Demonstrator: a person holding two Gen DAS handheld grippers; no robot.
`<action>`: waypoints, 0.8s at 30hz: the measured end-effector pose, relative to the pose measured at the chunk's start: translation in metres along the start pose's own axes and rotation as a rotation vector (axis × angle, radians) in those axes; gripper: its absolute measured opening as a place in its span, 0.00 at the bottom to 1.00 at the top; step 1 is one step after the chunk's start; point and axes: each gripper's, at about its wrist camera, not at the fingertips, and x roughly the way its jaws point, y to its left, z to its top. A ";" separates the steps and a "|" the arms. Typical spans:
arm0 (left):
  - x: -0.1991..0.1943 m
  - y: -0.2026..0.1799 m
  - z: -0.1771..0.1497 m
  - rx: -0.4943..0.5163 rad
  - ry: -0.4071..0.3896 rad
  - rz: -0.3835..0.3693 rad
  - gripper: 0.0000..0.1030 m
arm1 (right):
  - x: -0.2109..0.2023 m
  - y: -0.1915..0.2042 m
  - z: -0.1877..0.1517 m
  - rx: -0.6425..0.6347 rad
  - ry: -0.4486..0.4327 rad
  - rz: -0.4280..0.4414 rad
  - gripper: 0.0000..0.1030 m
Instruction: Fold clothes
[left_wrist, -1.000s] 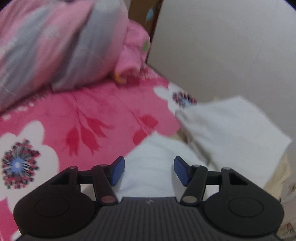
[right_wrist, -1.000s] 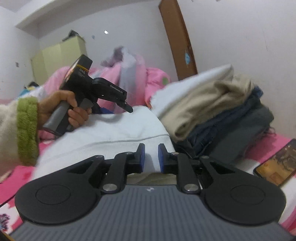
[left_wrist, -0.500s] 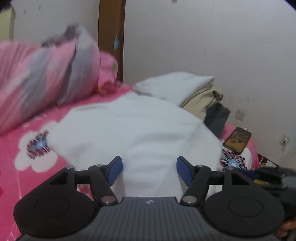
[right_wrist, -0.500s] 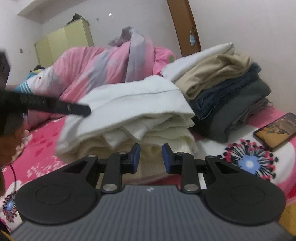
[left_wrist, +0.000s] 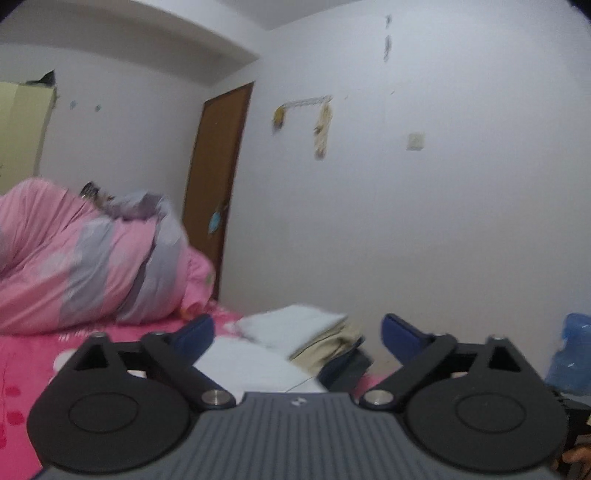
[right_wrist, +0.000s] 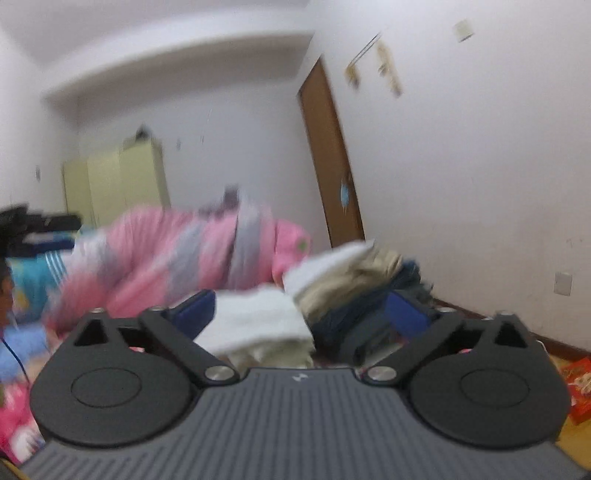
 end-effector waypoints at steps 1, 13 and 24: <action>-0.009 -0.005 0.005 0.003 -0.004 -0.010 0.99 | -0.009 -0.002 0.005 0.033 -0.007 0.022 0.99; -0.023 0.011 -0.071 -0.202 0.241 0.119 1.00 | 0.013 0.056 -0.043 -0.006 0.195 0.062 0.99; -0.049 0.036 -0.107 -0.329 0.303 0.205 1.00 | 0.025 0.111 -0.061 -0.166 0.184 0.073 0.99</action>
